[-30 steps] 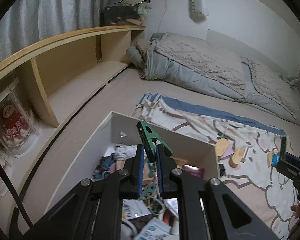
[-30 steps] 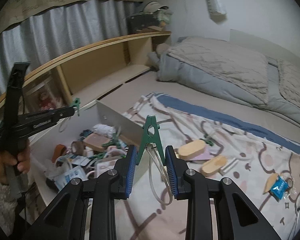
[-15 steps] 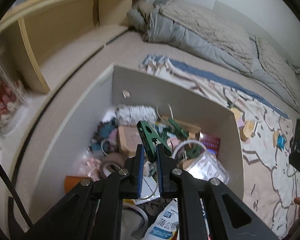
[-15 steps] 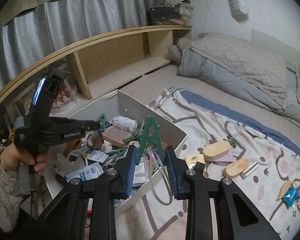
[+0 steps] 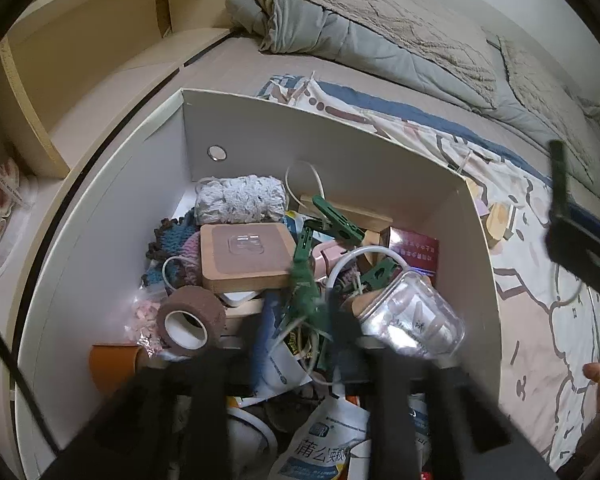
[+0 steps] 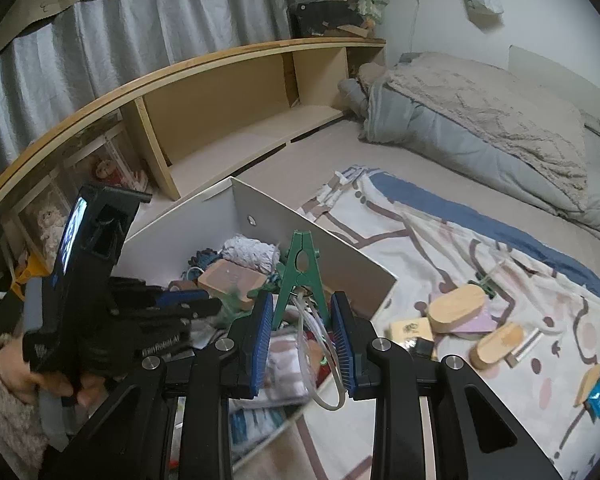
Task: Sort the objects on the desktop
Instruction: 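Open the left tool over the box while the right tool releases its clothespin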
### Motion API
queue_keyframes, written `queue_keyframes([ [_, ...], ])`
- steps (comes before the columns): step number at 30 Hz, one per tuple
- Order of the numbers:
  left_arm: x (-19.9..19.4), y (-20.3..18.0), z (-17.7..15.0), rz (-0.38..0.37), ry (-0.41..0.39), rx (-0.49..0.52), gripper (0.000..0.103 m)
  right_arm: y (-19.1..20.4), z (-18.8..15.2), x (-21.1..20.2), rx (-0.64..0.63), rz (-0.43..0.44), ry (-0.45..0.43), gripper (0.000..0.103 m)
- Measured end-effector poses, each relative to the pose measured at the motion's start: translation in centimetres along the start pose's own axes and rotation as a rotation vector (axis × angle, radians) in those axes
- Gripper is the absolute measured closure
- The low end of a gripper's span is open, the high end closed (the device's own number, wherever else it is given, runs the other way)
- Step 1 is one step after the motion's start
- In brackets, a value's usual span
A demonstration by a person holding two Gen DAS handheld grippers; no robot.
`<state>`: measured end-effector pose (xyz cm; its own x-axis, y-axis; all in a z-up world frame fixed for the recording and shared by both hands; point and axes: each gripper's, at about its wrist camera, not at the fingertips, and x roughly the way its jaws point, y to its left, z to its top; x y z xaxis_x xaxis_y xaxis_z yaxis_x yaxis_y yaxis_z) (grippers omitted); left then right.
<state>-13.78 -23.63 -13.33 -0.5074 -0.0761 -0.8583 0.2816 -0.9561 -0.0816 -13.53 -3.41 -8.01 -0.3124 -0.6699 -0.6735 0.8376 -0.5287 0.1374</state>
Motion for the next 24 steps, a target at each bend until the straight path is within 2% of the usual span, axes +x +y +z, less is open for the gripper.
queue_keyframes([
  [2, -0.6, 0.3, 0.1, -0.004, -0.031, -0.01, 0.049, 0.3, 0.2, 0.7, -0.002, 0.006, 0.007, 0.073],
  [11, -2.9, 1.4, 0.9, 0.058, -0.168, 0.005, 0.049, 1.2, 0.8, 4.2, 0.005, 0.009, 0.061, 0.073],
  [19, -3.3, 3.0, 1.2, 0.048, -0.191, -0.053, 0.049, 1.3, 1.0, 8.2, -0.055, -0.05, 0.201, 0.073],
  [24, -3.5, 3.3, 1.2, 0.045, -0.199, -0.069, 0.049, 1.3, 0.8, 9.4, -0.102, -0.122, 0.236, 0.073],
])
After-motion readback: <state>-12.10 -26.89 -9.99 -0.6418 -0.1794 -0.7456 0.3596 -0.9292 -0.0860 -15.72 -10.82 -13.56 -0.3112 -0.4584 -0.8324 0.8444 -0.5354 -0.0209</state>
